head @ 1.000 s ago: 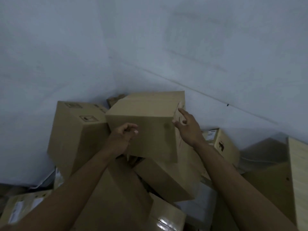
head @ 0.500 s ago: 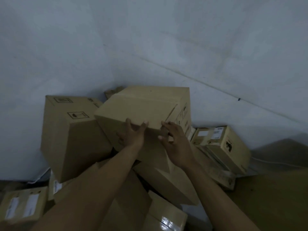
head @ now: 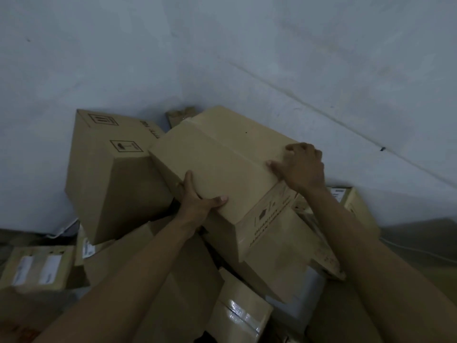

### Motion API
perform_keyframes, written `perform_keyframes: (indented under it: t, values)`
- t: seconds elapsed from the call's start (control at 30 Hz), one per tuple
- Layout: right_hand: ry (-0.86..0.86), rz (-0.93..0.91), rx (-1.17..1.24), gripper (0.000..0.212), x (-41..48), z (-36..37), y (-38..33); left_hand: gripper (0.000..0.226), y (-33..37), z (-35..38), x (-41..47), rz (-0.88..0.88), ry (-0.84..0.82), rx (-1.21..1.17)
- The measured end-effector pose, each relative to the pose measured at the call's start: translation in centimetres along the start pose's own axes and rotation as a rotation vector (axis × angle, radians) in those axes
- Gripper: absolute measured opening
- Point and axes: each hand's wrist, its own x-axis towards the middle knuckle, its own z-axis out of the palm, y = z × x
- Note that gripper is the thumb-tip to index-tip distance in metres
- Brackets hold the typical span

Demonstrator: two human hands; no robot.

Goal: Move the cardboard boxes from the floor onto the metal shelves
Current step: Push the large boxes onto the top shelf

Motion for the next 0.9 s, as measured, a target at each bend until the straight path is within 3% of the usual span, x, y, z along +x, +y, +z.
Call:
perform_keyframes:
  t: [0.23,0.47,0.6,0.73,0.83,0.9]
  values:
    - [-0.116,0.119,-0.045,0.134,2.2,0.0,1.0,0.133,-0.4,-1.4,0.3,-0.015,-0.087,-0.016]
    - [-0.22,0.188,-0.211,0.145,1.0,-1.5,2.1,0.14,-2.1,-3.0,-1.0,-0.075,-0.089,-0.119]
    - [-0.3,0.215,0.068,0.138,-2.1,-0.9,3.6,0.113,-3.9,-4.6,-3.7,-0.207,-0.067,-0.124]
    - [-0.318,0.308,0.518,0.108,-6.3,-0.4,4.8,0.084,-4.9,-3.9,-6.6,-0.266,-0.07,-0.112]
    - [-0.349,0.388,0.594,0.103,-9.2,0.0,5.5,0.062,-5.1,-2.4,-8.1,-0.199,-0.1,-0.177]
    - [-0.323,0.399,0.607,0.097,-11.3,-0.1,5.8,0.064,-5.3,-2.2,-9.2,-0.165,-0.099,-0.21]
